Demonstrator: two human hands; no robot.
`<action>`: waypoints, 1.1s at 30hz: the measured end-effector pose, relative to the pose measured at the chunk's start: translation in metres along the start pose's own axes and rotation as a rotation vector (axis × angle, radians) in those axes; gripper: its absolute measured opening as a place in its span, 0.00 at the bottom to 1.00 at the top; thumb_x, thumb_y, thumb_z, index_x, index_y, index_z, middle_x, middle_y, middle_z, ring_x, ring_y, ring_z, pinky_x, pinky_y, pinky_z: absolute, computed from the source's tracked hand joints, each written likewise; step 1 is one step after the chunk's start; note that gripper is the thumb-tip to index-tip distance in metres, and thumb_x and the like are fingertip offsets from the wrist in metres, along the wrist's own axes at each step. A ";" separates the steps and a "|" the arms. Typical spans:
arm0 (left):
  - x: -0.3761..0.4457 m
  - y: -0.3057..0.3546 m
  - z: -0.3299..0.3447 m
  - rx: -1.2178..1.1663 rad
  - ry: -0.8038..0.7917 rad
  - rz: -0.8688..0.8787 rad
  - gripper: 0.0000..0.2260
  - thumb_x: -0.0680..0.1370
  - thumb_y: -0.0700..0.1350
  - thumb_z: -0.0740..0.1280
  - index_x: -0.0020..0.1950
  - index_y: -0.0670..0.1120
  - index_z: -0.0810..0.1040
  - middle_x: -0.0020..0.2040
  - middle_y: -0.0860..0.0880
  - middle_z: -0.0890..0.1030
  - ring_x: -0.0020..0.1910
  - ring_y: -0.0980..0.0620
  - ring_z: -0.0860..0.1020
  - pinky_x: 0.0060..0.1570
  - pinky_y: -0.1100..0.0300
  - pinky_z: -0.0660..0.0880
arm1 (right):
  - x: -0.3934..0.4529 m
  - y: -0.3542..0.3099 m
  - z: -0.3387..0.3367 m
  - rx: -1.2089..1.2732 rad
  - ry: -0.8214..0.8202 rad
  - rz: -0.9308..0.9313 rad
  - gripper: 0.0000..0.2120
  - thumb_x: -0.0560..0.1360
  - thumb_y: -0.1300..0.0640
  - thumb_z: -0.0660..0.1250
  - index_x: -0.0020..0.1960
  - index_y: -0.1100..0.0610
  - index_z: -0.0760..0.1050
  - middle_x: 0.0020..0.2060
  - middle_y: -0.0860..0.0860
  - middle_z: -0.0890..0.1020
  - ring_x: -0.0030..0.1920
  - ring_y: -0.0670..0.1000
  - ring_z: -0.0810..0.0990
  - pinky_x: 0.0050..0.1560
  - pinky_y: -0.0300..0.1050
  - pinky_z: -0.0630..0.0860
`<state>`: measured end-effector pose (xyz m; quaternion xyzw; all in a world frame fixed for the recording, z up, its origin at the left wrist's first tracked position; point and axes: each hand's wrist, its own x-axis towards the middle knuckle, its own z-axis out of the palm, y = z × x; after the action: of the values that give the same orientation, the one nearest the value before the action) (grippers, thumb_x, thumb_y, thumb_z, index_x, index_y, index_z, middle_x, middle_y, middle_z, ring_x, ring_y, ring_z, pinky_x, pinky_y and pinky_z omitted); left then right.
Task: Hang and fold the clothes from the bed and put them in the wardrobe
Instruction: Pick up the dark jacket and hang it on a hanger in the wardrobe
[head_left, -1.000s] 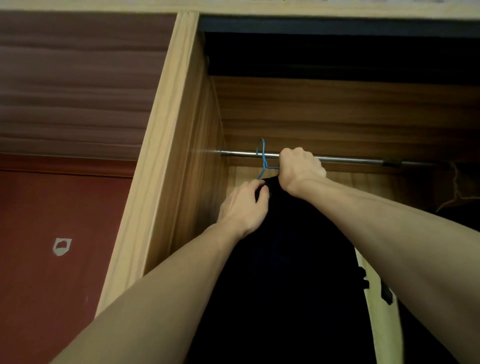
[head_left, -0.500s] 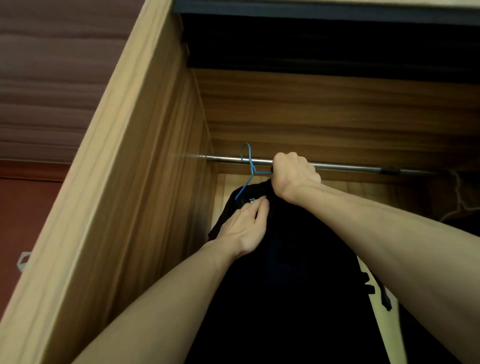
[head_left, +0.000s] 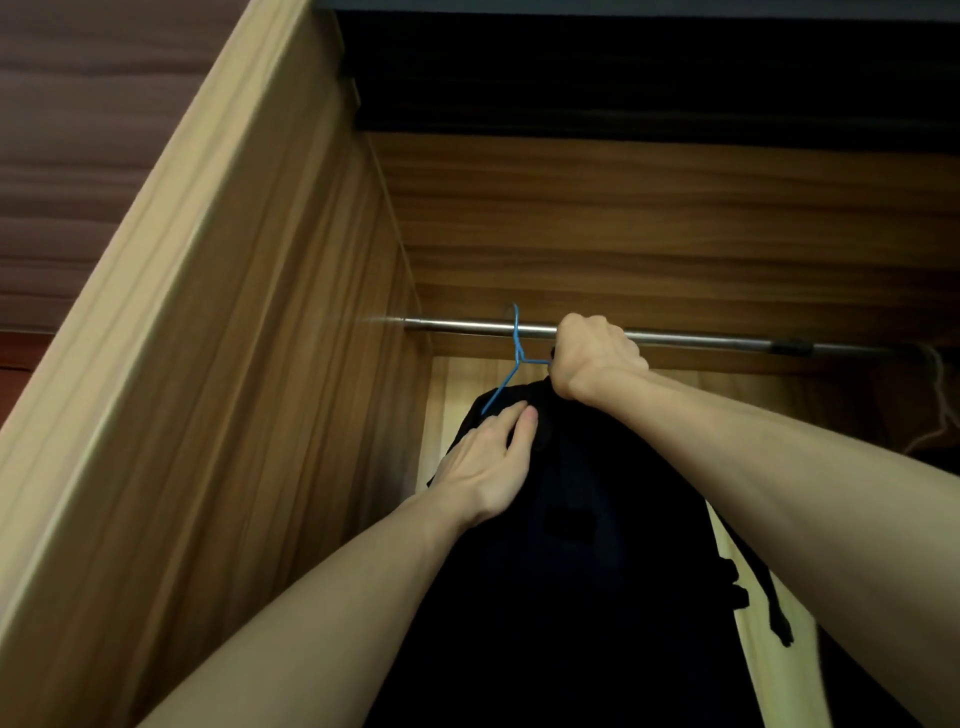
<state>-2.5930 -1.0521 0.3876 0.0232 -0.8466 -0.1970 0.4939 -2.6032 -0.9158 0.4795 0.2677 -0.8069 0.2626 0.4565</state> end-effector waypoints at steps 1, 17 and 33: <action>-0.002 -0.003 0.003 0.002 -0.003 -0.008 0.26 0.85 0.65 0.45 0.82 0.61 0.61 0.80 0.54 0.68 0.79 0.49 0.66 0.74 0.50 0.63 | -0.003 0.001 0.006 -0.006 -0.015 0.002 0.14 0.79 0.63 0.68 0.64 0.58 0.78 0.63 0.56 0.80 0.64 0.60 0.79 0.49 0.49 0.71; -0.054 -0.005 -0.018 -0.003 0.024 -0.094 0.23 0.87 0.61 0.48 0.80 0.60 0.64 0.76 0.51 0.73 0.74 0.47 0.71 0.63 0.54 0.66 | -0.032 -0.006 -0.018 0.217 -0.524 -0.051 0.18 0.82 0.45 0.67 0.63 0.58 0.70 0.54 0.54 0.77 0.49 0.56 0.80 0.53 0.49 0.77; -0.209 0.007 -0.020 0.070 0.058 -0.038 0.23 0.86 0.62 0.53 0.81 0.60 0.62 0.77 0.61 0.69 0.76 0.60 0.67 0.76 0.49 0.67 | -0.242 0.098 0.015 0.766 -0.027 -0.313 0.30 0.84 0.40 0.60 0.81 0.35 0.52 0.59 0.11 0.56 0.63 0.17 0.57 0.60 0.23 0.61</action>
<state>-2.4679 -1.0033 0.2262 0.0623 -0.8376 -0.1760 0.5133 -2.5712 -0.8085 0.2428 0.5411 -0.6064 0.4677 0.3476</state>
